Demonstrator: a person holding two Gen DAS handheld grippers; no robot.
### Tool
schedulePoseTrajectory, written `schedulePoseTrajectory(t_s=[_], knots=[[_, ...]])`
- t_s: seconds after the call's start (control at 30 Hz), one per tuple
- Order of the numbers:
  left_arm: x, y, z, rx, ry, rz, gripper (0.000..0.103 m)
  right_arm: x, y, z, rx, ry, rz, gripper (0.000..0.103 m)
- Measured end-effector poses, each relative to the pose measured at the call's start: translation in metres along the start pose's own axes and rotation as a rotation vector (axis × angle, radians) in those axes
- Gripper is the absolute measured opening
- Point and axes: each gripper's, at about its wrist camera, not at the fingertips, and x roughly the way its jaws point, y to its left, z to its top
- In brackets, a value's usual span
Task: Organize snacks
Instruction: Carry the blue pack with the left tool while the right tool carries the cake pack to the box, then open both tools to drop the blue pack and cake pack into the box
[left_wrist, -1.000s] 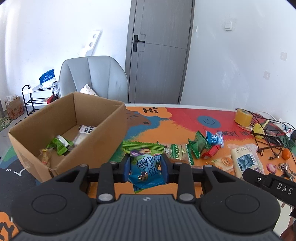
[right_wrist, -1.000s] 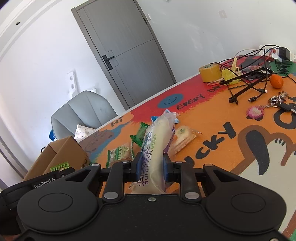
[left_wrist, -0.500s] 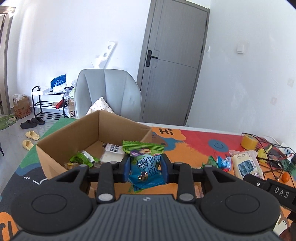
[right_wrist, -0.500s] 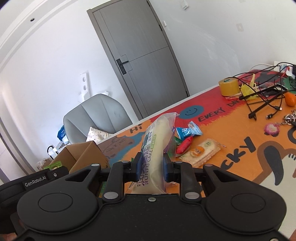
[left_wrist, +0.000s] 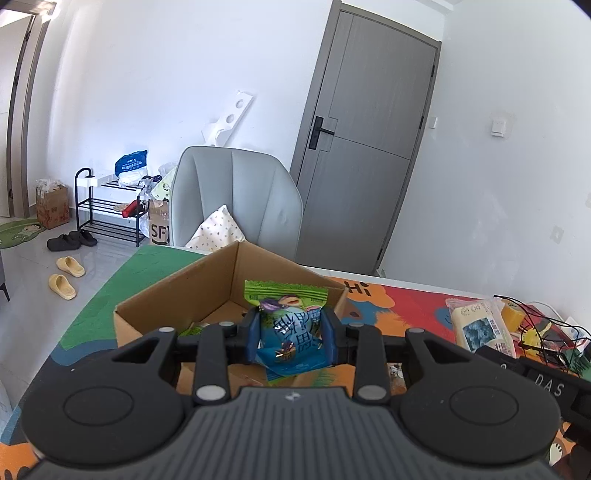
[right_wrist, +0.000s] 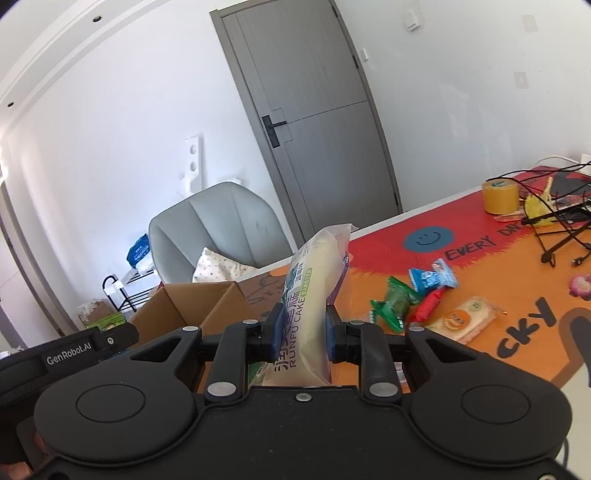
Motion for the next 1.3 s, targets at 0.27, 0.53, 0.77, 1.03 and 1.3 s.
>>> schedulePoseTrajectory(t_s=[0.27,0.53,0.77,1.03,1.3], knots=[[0.009,0.014,0.005,-0.021,0.004,0.011,0.033,0.014,0.027,0.002,-0.038,0.002,0.034,0.023],[0.028,0.023,0.008,-0.038,0.036,0.025,0.033,0.030,0.046,0.004,-0.059,0.018,0.067,0.024],[0.041,0.042,0.009,-0.088,0.082,0.029,0.040,0.040,0.059,0.007,-0.071,0.031,0.089,0.024],[0.027,0.069,0.020,-0.125,0.040,0.065,0.058,0.053,0.083,0.006,-0.089,0.057,0.134,0.024],[0.020,0.095,0.025,-0.162,0.021,0.117,0.069,0.063,0.111,0.003,-0.088,0.084,0.188,0.024]])
